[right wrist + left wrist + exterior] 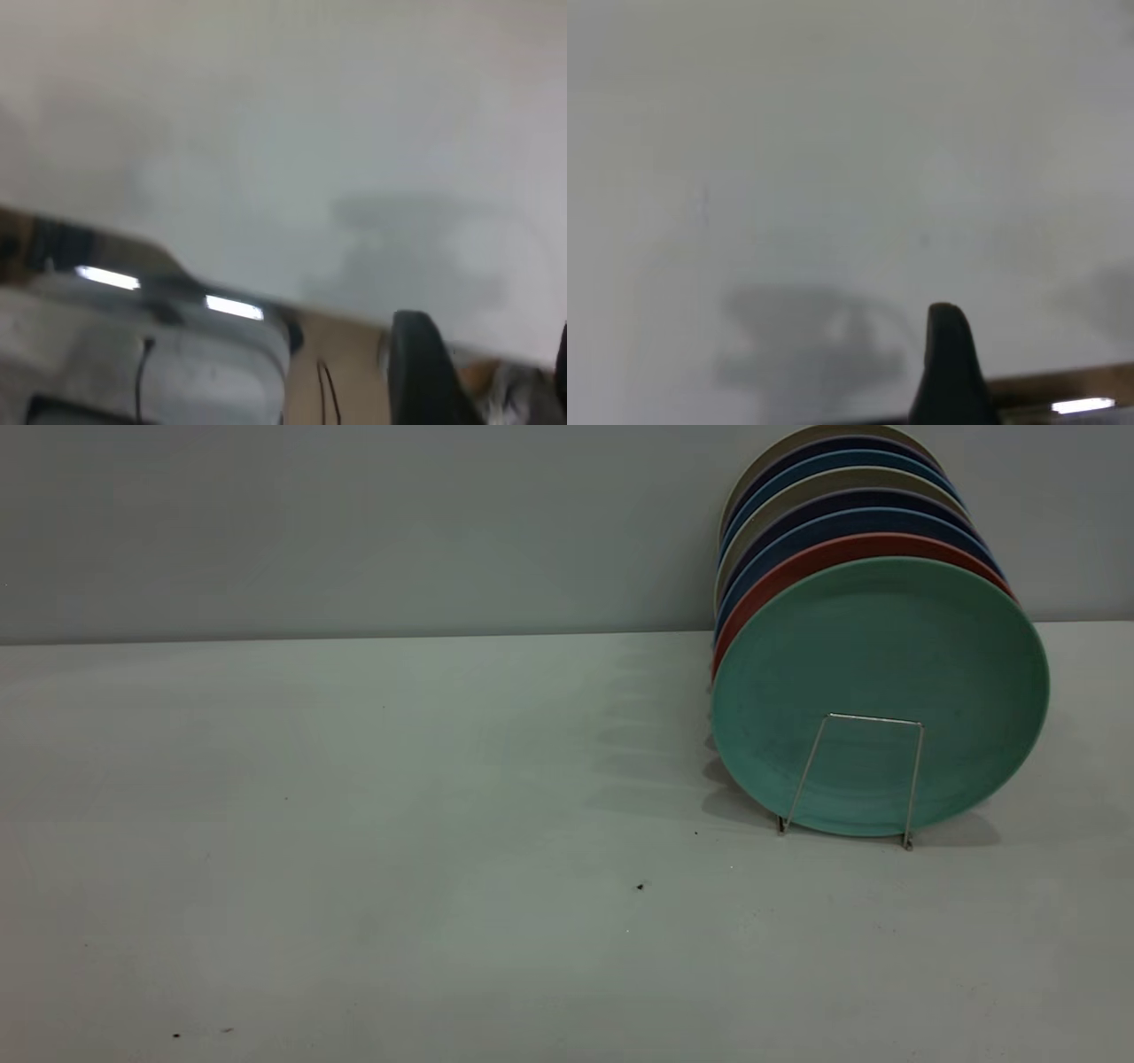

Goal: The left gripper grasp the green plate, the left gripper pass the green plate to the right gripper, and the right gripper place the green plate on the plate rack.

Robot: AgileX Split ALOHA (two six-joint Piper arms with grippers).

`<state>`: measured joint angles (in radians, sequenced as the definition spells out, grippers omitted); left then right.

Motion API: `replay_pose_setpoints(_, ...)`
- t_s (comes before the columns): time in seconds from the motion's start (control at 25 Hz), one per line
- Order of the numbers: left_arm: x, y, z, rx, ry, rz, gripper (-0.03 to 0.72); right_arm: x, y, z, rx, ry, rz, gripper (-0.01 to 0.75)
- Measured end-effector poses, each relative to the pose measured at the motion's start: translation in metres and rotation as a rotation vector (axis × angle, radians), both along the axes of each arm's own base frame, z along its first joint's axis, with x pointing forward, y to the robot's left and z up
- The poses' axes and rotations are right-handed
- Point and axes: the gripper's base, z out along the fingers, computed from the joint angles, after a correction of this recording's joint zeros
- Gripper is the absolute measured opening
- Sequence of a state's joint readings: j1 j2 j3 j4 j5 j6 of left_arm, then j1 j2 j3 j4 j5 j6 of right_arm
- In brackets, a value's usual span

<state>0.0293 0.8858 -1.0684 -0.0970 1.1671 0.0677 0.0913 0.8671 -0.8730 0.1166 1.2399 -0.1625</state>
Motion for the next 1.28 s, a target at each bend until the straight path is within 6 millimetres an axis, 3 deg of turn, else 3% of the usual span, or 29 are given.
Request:
replay_pose_setpoints(0.12,-0.017,0.000,-0.030,0.005,0.064,0.010,0.543,-0.027,-0.007,-0.037,-0.047,0.066,-0.027,0.379)
replay_pose_setpoints(0.28,-0.040,0.000,-0.076,0.016,0.158,0.000,0.543,-0.053,-0.012,-0.071,-0.070,0.059,-0.057,0.379)
replay_pose_setpoints(0.52,-0.068,0.001,-0.126,0.039,0.220,-0.032,0.543,-0.066,-0.014,-0.063,-0.035,-0.195,-0.081,0.379)
replay_pose_setpoints(0.96,-0.090,0.000,-0.123,0.048,0.053,-0.027,0.543,-0.074,-0.015,-0.069,-0.024,-0.172,-0.111,0.379)
replay_pose_setpoints(1.28,-0.091,0.000,-0.122,0.048,0.039,-0.026,0.543,-0.075,-0.014,-0.070,-0.013,-0.156,-0.112,0.379)
